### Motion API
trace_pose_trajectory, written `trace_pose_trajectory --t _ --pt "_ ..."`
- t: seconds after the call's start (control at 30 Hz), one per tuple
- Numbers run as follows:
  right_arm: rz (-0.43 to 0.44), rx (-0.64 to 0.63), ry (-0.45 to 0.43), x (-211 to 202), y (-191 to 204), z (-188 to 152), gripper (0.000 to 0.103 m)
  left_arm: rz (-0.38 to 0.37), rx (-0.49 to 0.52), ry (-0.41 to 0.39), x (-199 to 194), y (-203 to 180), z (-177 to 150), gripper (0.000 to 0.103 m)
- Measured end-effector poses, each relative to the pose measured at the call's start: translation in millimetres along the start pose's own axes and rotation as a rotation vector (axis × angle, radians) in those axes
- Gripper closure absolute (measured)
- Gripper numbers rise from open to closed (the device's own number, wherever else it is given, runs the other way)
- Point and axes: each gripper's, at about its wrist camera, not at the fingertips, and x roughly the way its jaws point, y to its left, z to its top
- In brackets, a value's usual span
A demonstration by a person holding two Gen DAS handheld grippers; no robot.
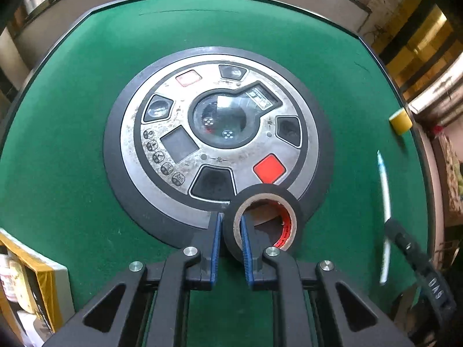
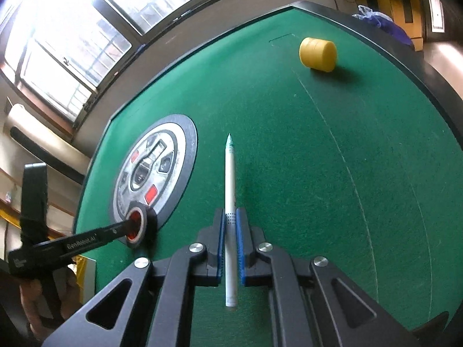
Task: Organize rigid objects
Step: 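Carry the tape roll and white pen into the tray and open both tools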
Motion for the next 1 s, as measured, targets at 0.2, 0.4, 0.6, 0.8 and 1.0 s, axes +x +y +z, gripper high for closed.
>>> trace_pose_trajectory --t 0.2,0.4,0.6,0.8,1.0 --pt "0.030 -0.003 -0.087 -18.0 2.4 4.2 0.096 -0.014 -0.003 -0.005 1.8 1.9 -1.8 0.090" --pt "0.057 -0.014 -0.047 -9.9 6.3 2.5 0.096 -0.068 -0.026 0.061 -7.2 14.5 -16.7 0.091" --pt "0.069 -0.043 -0.033 -5.6 14.3 -0.5 0.096 -0.123 -0.029 0.043 -52.6 34.2 -78.2 0.091" --pt "0.084 -0.134 -0.018 -0.9 38.4 -8.1 0.096 -0.233 -0.089 0.016 -104.5 71.7 -157.5 0.091" --pt "0.111 -0.229 -0.030 -1.5 69.5 -25.3 0.096 -0.258 -0.170 -0.111 -164.6 126.4 -198.8 0.091"
